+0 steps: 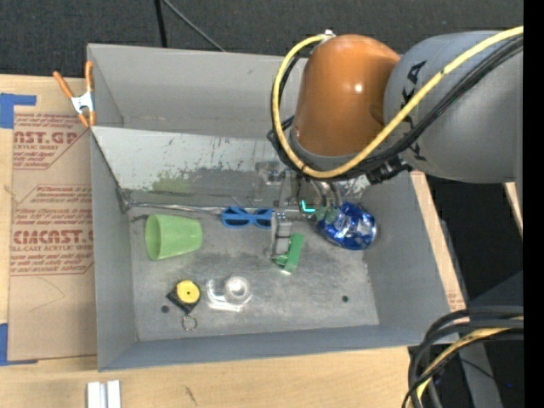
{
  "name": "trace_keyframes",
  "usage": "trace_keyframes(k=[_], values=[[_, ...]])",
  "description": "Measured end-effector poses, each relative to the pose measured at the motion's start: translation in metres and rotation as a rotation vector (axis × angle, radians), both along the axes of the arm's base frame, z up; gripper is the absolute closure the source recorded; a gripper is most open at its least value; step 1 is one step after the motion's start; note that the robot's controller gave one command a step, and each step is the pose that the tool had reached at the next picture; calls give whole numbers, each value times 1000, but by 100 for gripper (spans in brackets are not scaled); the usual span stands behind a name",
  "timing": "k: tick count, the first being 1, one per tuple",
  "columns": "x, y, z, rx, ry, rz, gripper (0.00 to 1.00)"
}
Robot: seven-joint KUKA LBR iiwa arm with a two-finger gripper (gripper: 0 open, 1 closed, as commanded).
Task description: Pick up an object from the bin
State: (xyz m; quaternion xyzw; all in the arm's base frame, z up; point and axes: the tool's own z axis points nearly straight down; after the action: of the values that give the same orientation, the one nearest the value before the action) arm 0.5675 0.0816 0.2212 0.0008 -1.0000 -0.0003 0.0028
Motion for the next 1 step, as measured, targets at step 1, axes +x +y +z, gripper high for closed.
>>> trace_keyframes(k=[1], values=[[21,29,-136,-1,0,65,0]])
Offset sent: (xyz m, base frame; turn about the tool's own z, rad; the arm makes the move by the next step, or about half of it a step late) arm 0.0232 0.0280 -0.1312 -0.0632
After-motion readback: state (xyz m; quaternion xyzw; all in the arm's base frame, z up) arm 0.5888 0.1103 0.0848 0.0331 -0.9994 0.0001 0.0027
